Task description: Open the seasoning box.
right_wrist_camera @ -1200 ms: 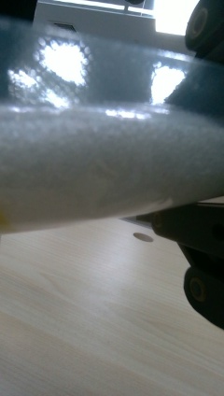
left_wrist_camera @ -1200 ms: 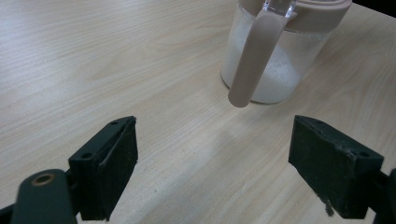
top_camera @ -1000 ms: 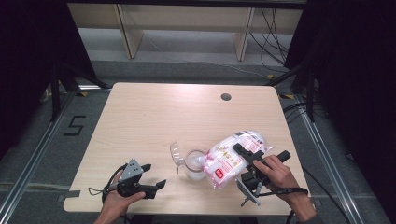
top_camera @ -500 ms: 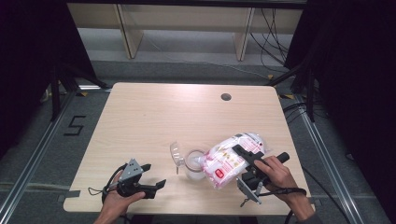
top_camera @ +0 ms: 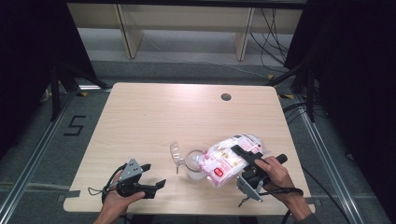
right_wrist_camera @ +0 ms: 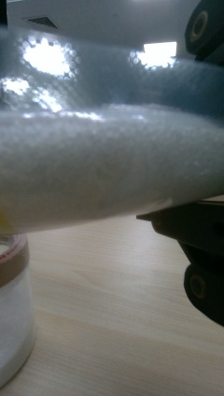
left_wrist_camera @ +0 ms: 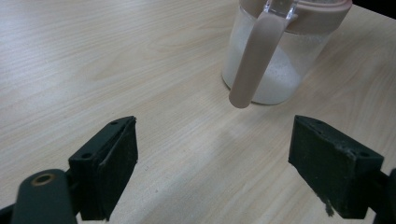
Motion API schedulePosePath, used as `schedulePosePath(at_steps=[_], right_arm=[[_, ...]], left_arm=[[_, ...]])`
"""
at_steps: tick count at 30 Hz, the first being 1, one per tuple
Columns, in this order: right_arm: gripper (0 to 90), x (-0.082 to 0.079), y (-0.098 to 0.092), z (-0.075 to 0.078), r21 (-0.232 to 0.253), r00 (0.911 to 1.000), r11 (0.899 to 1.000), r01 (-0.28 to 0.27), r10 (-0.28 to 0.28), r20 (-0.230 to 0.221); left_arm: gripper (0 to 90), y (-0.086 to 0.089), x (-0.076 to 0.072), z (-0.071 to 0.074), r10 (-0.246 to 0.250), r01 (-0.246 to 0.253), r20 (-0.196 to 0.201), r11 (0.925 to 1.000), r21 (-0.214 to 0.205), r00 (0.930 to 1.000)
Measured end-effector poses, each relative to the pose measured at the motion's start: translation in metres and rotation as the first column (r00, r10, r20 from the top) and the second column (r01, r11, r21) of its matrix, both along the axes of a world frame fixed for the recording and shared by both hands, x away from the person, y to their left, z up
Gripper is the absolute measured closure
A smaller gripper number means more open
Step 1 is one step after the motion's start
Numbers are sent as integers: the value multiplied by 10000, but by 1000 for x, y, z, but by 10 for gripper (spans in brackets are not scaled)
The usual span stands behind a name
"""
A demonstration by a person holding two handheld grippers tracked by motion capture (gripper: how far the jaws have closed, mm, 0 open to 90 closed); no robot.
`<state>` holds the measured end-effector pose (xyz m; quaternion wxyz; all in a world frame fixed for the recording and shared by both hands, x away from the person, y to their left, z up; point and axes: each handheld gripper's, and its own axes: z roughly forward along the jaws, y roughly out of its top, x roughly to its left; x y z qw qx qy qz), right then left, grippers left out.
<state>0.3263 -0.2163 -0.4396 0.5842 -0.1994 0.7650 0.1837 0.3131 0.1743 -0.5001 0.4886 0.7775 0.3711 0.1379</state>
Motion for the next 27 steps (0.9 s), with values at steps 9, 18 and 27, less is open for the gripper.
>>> schedulePosePath(at_steps=[9, 18, 27], right_arm=[[809, 3, -4, 0, 516, 9984, 9987, 39, -10, -567], [811, 7, -6, -5, 1120, 9962, 9937, 76, 22, -868], [813, 9, -11, -8, 2148, 9858, 9751, 545, -182, -1672]], left_arm=[[152, 0, 0, 1, -61, 62, -18, 9999, 108, 10000], [152, 0, 0, 1, -62, 62, 3, 9999, 105, 10000], [152, 1, 0, 1, -107, 105, 82, 9998, 183, 9999]])
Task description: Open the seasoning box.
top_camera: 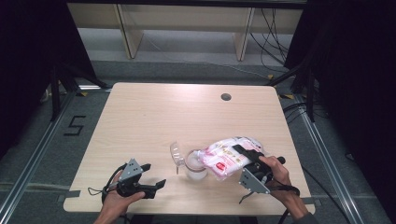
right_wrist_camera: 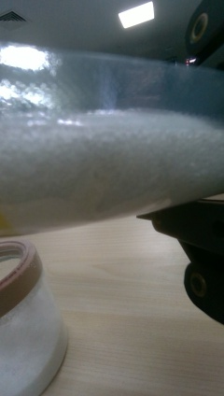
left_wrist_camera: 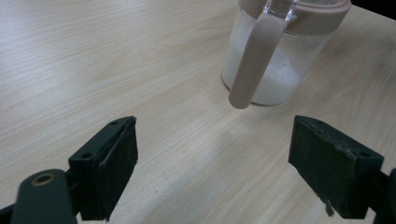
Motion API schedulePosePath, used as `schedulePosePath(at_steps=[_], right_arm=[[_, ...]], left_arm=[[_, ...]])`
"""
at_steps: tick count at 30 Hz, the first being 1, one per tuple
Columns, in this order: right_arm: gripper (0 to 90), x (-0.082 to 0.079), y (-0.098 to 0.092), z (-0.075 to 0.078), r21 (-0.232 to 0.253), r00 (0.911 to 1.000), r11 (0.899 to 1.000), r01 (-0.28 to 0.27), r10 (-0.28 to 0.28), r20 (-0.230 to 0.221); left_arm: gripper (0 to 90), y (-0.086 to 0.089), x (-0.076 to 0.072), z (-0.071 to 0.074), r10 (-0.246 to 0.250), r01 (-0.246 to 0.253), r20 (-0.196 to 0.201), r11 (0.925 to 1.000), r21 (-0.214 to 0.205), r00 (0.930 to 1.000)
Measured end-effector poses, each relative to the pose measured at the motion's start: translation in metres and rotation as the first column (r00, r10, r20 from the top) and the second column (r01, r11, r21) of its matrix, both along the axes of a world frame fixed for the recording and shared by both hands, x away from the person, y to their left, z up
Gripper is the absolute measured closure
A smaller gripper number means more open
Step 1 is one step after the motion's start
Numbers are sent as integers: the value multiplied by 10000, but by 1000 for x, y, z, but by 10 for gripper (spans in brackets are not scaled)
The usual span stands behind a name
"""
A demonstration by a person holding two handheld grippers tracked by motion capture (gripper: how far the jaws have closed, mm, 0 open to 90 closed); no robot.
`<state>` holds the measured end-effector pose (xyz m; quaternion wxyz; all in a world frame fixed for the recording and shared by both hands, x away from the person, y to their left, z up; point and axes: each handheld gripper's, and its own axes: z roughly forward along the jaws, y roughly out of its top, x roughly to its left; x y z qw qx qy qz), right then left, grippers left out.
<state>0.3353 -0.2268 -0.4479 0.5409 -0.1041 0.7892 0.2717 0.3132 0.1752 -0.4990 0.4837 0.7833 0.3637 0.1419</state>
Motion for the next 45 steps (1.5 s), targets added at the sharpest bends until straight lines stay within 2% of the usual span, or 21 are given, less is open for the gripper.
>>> schedulePosePath(at_steps=[4, 5, 9, 10, 16, 17, 18, 20, 21, 24, 25, 28, 30, 31, 32, 35, 36, 38, 39, 42, 45], right_arm=[[813, 0, -2, 0, 367, 9996, 9993, 88, -78, -262], [814, 2, -1, 3, 108, 9999, 9998, -146, 146, 20], [815, 3, -1, 0, 338, 9997, 9992, -231, 233, -40], [816, 1, -2, -2, 514, 9994, 9987, 20, -3, -338], [816, 1, -1, -3, 741, 9987, 9973, 19, 19, -512], [817, 2, -1, -1, 647, 9994, 9978, -159, 178, -282], [817, 2, -1, -2, 721, 9993, 9973, -124, 149, -335], [817, 2, -1, -5, 1118, 9960, 9937, 19, 81, -888], [817, 3, -1, -1, 856, 9976, 9962, -138, 195, -667], [818, 1, 0, -6, 1632, 9905, 9865, 114, 112, -1370], [819, 4, 0, -3, 1421, 9938, 9897, -178, 330, -1058], [822, 5, 0, -3, 1558, 9915, 9876, -203, 399, -1238], [824, 6, 0, -2, 1451, 9949, 9890, -298, 433, -906], [824, 6, 0, -2, 1514, 9946, 9881, -284, 431, -946], [825, 3, 0, -6, 1910, 9892, 9816, 74, 208, -1451], [827, 6, -1, -2, 1637, 9916, 9862, -230, 433, -1215], [827, 6, -1, -4, 1882, 9893, 9820, -141, 411, -1403], [827, 7, -2, -2, 1819, 9903, 9830, -230, 473, -1306], [828, 6, -3, -3, 2087, 9874, 9780, -73, 400, -1529], [830, 7, -3, -3, 2265, 9885, 9740, -92, 430, -1448], [831, 9, -3, -4, 2195, 9856, 9755, -172, 535, -1602]], left_arm=[[152, 0, 0, 0, 61, -61, -31, 10000, 0, 10000], [152, 0, 0, 0, 32, -32, 8, 10000, 31, 10000], [152, 0, 0, 0, 19, -19, 11, 10000, 4, 10000], [152, 0, 0, 0, 57, -57, 21, 10000, 41, 10000], [152, -1, -1, 0, 95, -96, -74, 9999, -31, 9999], [152, -1, -1, 0, 94, -94, -69, 10000, -30, 9999], [152, 0, 0, 0, 14, -14, 3, 10000, 25, 10000], [152, 0, 0, 0, -28, 28, -2, 10000, 4, 10000], [152, 0, 0, 0, -24, 24, 5, 10000, 10, 10000], [152, -1, -1, 0, 95, -95, -65, 10000, -24, 9999], [152, -1, -1, 0, 104, -104, -72, 9999, -34, 9999], [152, 0, 0, 0, 24, -24, 28, 10000, 40, 10000], [152, 0, 0, 0, 40, -40, 17, 10000, 47, 10000], [152, 0, 0, 0, 41, -41, 11, 10000, 48, 10000], [152, 0, 0, 0, 38, -38, 15, 10000, 49, 10000], [152, -1, 0, 0, 49, -50, -12, 9999, -89, 10000], [152, -1, 0, 0, 19, -19, 31, 10000, -63, 10000], [152, -1, 0, 0, 76, -76, -37, 9999, -127, 10000], [152, -1, 0, 0, 64, -64, -32, 9999, -111, 10000], [152, -1, 0, 0, 77, -77, -30, 9999, -141, 10000], [152, -1, 0, 0, 67, -67, -6, 9999, -109, 10000]])
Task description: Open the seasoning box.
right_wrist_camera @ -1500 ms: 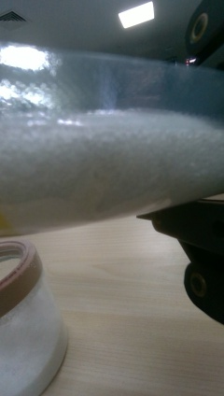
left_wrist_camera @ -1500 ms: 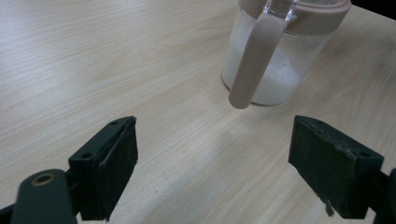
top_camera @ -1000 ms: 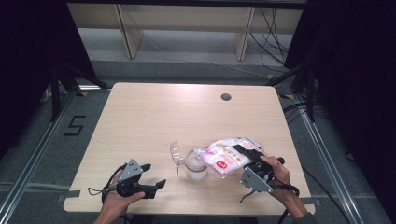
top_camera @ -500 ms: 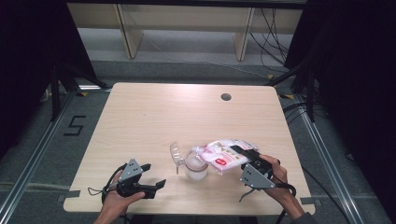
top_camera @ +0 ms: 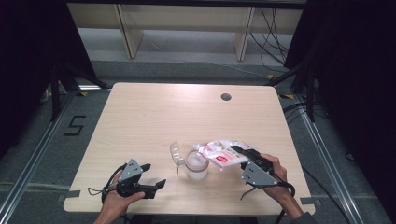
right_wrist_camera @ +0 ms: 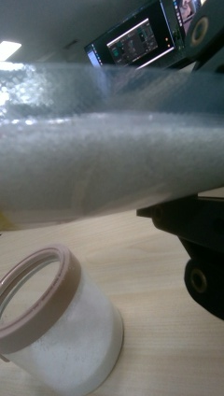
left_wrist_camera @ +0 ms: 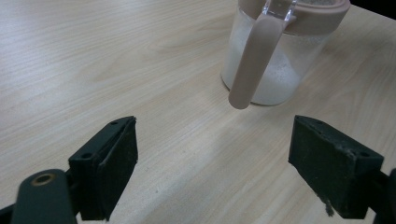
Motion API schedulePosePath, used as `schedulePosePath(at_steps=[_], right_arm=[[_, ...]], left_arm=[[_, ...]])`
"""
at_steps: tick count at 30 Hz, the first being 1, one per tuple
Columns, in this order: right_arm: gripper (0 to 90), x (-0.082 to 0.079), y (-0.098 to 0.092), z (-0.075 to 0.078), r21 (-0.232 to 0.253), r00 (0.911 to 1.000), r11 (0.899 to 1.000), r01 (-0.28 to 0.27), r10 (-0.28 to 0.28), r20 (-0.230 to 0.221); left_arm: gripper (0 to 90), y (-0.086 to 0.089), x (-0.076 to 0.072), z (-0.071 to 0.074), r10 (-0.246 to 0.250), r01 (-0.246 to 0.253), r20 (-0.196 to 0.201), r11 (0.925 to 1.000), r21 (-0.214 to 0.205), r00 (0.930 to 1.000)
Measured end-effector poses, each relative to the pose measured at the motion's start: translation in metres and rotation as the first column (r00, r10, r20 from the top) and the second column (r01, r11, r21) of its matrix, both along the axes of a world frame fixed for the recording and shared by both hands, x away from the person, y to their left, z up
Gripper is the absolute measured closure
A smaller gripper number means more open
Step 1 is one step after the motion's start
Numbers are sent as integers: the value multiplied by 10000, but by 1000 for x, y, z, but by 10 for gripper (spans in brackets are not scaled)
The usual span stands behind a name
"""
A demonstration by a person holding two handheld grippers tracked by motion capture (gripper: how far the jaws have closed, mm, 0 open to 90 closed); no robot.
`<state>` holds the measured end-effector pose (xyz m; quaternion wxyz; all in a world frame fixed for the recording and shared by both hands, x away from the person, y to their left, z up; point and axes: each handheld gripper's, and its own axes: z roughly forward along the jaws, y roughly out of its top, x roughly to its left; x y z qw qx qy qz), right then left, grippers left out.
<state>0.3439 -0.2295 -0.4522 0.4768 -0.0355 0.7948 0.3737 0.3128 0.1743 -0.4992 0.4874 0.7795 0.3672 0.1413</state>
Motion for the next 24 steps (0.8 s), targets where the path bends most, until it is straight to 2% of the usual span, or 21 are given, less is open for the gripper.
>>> schedulePosePath(at_steps=[5, 6, 7, 8, 10, 11, 12, 13, 15, 19, 24], right_arm=[[834, 1, 1, -2, 146, 9997, 9999, -35, 39, -246], [834, 1, 1, -4, 394, 9995, 9992, 87, -75, -309], [834, 1, 1, -5, 599, 9978, 9982, 36, 5, -668], [835, 3, 1, -5, 537, 9985, 9985, -70, 99, -538], [836, 3, 0, -6, 829, 9963, 9965, 106, -34, -856], [837, 6, 0, -6, 793, 9973, 9968, -23, 81, -734], [839, 6, -1, -7, 960, 9952, 9953, 80, 14, -974], [841, 9, -1, -7, 961, 9964, 9954, 9, 72, -842], [844, 11, -2, -7, 960, 9956, 9954, 25, 66, -937], [853, 13, -3, -11, 1434, 9913, 9893, 270, -80, -1313], [858, 20, -4, -13, 1405, 9912, 9898, 238, -51, -1320]], left_arm=[[152, 0, 0, 0, 16, -16, -29, 10000, -45, 10000], [152, 0, 0, 0, 16, -16, -27, 10000, -57, 10000], [152, 0, 0, 0, 16, -16, -26, 10000, -57, 10000], [152, 0, 0, 0, 0, 0, -26, 10000, -38, 10000], [152, 0, 0, 0, -10, 10, -27, 10000, -20, 10000], [152, 0, 0, 0, 4, -4, -25, 10000, -43, 10000], [152, 0, 0, 0, 6, -6, -24, 10000, -49, 10000], [152, 0, 0, 0, 23, -23, -27, 10000, -75, 10000], [152, 0, 0, 0, 20, -20, -35, 10000, -61, 10000], [152, 0, 0, 0, -6, 6, -12, 10000, -14, 10000], [152, 1, 0, 1, -61, 61, 23, 9999, 104, 10000]])
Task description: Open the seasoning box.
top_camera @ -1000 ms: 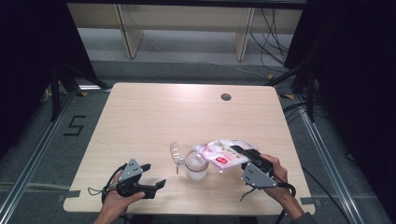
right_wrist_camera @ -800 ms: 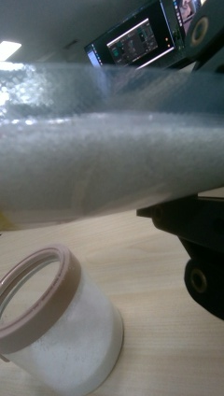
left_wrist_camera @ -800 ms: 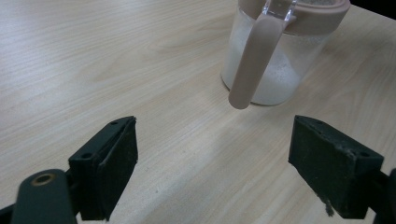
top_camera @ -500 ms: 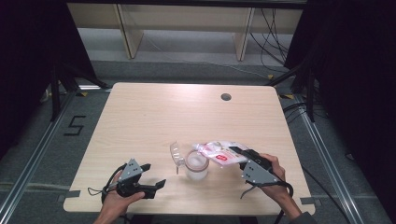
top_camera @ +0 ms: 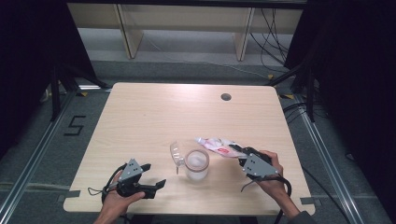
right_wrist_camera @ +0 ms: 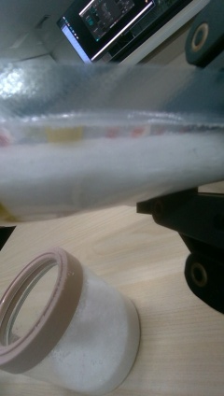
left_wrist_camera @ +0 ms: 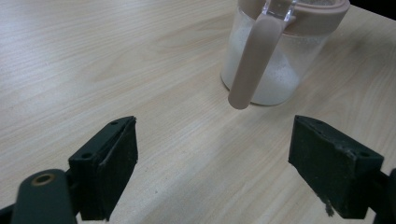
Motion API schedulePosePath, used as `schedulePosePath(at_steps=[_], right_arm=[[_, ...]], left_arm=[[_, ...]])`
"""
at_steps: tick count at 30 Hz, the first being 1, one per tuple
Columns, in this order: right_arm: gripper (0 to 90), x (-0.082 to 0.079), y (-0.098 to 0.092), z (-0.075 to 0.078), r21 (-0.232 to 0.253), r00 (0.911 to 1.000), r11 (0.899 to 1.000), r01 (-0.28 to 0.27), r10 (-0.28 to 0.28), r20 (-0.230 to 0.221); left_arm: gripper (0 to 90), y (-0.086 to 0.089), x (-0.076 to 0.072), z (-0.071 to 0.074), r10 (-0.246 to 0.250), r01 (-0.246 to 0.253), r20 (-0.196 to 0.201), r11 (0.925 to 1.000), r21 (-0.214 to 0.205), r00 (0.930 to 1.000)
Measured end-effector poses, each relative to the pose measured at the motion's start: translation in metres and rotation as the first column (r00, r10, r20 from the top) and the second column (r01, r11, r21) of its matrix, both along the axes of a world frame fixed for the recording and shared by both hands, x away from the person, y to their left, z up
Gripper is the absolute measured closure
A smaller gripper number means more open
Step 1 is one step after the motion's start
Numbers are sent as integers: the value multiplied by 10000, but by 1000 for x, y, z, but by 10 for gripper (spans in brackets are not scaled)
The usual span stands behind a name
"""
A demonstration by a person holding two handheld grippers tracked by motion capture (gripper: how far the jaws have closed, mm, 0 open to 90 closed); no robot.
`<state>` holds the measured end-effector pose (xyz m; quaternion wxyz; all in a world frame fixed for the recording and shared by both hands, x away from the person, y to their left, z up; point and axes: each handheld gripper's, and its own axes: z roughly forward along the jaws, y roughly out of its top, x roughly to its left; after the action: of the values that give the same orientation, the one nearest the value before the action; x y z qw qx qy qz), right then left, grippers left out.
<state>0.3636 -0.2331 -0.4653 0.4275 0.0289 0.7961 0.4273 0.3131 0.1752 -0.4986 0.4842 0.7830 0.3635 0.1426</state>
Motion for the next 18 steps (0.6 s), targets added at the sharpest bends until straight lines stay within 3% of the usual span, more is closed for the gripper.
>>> schedulePosePath(at_steps=[2, 4, 7, 12, 18], right_arm=[[859, 0, 1, -2, 350, 9993, 9994, -61, 74, -354], [860, 3, 1, -2, 244, 9996, 9997, -19, 26, -268], [861, 4, 2, -5, 557, 9978, 9984, -26, 63, -659], [863, 8, 3, -8, 738, 9961, 9972, -116, 179, -865], [865, 13, 0, -11, 1358, 9900, 9907, 48, 144, -1403]], left_arm=[[152, 0, 0, 0, 34, -34, -1, 10000, 33, 10000], [152, 0, 0, 0, 31, -31, 0, 10000, 32, 10000], [152, 0, 0, 0, 44, -44, -4, 10000, 27, 10000], [152, 0, 0, 0, 57, -57, -7, 10000, 28, 10000], [152, -1, 0, 0, 104, -105, -63, 9999, -14, 9999]])
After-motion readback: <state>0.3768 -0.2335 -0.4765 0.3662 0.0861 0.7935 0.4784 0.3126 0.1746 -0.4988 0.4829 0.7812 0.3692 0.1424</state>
